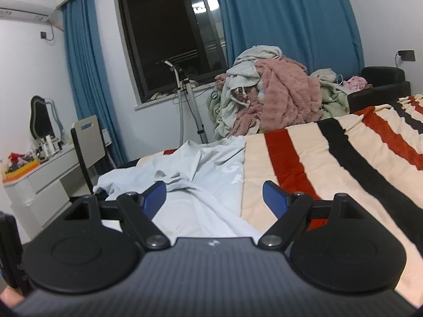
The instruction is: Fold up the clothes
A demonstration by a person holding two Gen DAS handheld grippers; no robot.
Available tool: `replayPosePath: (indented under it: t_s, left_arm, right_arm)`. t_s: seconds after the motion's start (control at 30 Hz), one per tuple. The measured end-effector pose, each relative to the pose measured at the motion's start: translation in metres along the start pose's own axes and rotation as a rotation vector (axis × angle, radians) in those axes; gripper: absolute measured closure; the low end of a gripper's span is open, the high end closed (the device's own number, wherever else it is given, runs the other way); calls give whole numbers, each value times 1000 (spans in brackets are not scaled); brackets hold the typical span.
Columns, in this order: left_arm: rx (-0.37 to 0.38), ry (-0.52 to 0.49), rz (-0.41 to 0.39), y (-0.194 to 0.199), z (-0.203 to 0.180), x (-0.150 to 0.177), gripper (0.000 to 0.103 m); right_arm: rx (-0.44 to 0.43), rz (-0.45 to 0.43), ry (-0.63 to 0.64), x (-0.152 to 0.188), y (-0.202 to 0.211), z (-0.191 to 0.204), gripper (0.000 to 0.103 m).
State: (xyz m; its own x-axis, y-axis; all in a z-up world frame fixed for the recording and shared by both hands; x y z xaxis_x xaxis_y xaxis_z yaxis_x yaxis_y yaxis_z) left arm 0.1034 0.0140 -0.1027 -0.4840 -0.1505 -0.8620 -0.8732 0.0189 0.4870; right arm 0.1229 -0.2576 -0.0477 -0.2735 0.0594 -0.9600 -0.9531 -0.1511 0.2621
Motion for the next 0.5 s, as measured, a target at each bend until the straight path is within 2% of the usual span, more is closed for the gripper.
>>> replayPosePath:
  t_s: [0.27, 0.5]
  left_arm:
    - [77, -116, 6, 0, -48, 11, 1]
    - [232, -163, 66, 1, -134, 35, 6]
  right_arm:
    - [119, -47, -60, -18, 15, -61, 22]
    - [275, -96, -231, -18, 33, -145, 21]
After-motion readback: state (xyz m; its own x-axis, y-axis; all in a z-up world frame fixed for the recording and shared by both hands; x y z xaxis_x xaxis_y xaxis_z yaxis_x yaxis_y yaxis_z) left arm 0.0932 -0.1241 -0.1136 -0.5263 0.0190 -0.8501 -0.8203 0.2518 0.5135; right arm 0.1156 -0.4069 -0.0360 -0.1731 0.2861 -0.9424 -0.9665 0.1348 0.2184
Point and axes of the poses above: each gripper's, at about its wrist camera, not at the fingertips, and y roughly against the way its jaws point, z to its left, x to its underside, the point moved 9 cm from there along -y, roughly the way its jaws point, and after that the axes turned 11 degrees about y, right-handed, at the moved point
